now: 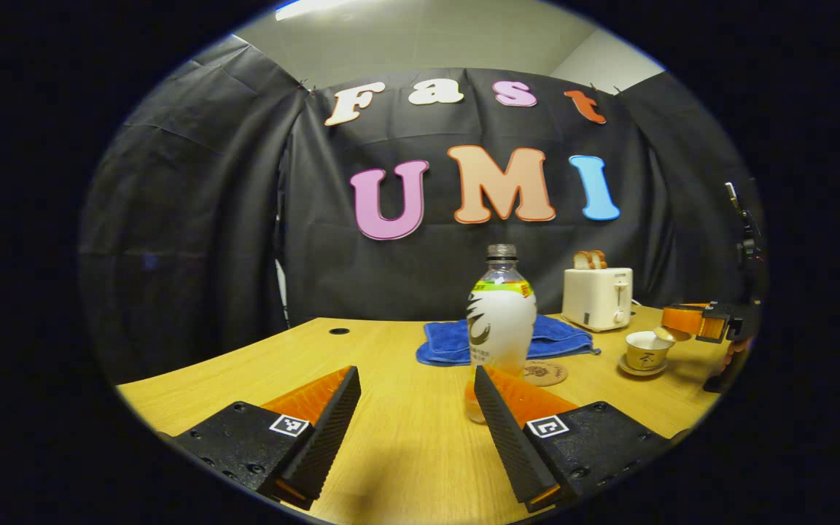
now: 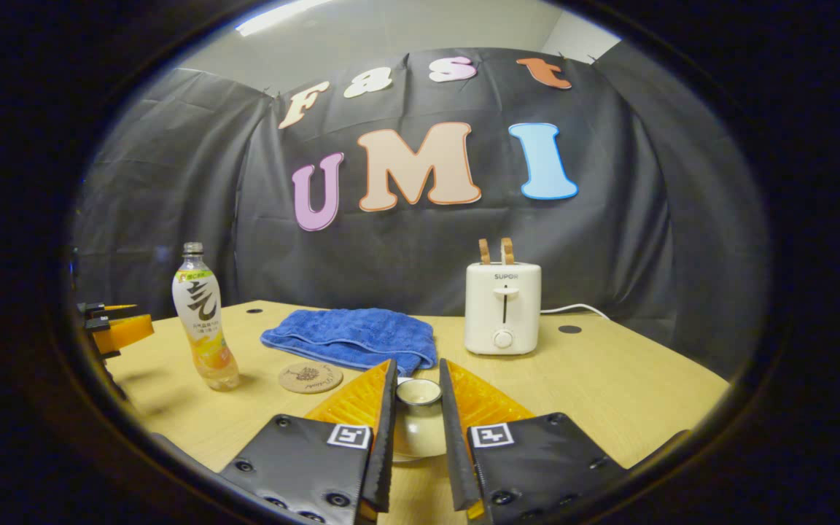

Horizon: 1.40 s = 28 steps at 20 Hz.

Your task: Open the teacup lid with one hand, grasp the water bottle and pour water into the teacup with the other hand; after pouring, place the water bottle on the coaster and then close the teacup lid.

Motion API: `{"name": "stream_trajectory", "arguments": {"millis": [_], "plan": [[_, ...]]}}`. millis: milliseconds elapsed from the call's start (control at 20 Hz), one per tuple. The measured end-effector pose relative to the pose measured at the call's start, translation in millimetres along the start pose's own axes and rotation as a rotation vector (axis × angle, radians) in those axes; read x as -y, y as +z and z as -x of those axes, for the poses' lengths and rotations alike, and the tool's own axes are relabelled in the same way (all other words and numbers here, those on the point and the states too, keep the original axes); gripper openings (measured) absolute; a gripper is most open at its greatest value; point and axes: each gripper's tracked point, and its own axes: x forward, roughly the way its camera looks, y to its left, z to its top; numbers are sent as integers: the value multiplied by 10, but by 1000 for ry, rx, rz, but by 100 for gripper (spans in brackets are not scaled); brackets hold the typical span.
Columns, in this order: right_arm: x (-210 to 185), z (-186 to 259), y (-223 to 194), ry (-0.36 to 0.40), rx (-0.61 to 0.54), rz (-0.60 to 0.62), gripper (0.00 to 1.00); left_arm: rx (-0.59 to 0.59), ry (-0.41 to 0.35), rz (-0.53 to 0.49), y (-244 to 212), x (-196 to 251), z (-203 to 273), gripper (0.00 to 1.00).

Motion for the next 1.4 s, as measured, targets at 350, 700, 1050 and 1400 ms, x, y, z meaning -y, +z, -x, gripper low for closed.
{"name": "stream_trajectory", "arguments": {"millis": [350,700,1050,1400], "plan": [[85,170,22,-21,18,1,35,-4,-157,5,-21,343,-201,92],[255,320,35,-54,21,2,35,-60,-228,0,-91,599,-504,92],[460,508,44,-79,23,2,35,-146,-225,-7,-225,703,-781,92],[540,531,37,-91,18,2,35,-149,-218,-20,-236,754,-939,79]]}}
